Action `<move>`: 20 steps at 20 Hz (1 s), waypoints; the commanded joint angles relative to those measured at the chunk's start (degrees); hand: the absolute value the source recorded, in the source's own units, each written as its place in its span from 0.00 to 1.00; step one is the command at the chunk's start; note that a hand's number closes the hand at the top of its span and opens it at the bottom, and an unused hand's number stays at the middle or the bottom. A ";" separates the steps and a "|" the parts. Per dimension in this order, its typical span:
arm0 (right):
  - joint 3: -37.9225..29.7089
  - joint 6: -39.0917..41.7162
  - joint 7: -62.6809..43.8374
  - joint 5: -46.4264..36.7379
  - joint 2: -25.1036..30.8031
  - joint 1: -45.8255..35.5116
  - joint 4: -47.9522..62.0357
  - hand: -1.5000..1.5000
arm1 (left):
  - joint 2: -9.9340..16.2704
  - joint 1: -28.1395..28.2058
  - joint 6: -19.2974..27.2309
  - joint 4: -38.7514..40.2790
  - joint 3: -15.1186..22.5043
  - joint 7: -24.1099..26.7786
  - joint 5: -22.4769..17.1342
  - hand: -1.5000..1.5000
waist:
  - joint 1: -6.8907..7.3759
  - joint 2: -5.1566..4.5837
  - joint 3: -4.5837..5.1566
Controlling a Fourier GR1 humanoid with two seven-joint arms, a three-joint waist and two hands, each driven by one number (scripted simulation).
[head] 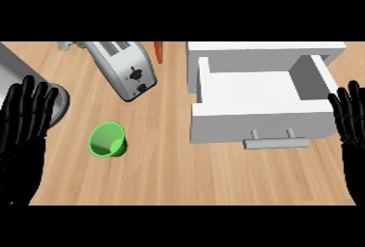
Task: Pick up the cup, place it into the drawer and close the drawer
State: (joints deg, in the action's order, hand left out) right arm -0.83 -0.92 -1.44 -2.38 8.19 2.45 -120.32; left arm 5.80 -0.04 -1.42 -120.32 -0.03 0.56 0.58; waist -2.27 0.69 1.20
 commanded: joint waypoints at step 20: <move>3.11 2.92 -8.62 7.84 -3.96 -7.06 -0.76 0.00 | -4.86 -6.21 -3.99 6.67 3.13 -7.19 -14.24 0.00 | 2.30 -0.62 -1.20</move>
State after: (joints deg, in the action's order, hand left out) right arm 2.63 2.41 -6.44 4.75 4.15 -3.75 -117.93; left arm 2.06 -6.79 -7.75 -108.91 1.51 -1.94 -13.44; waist -0.04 -0.01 0.01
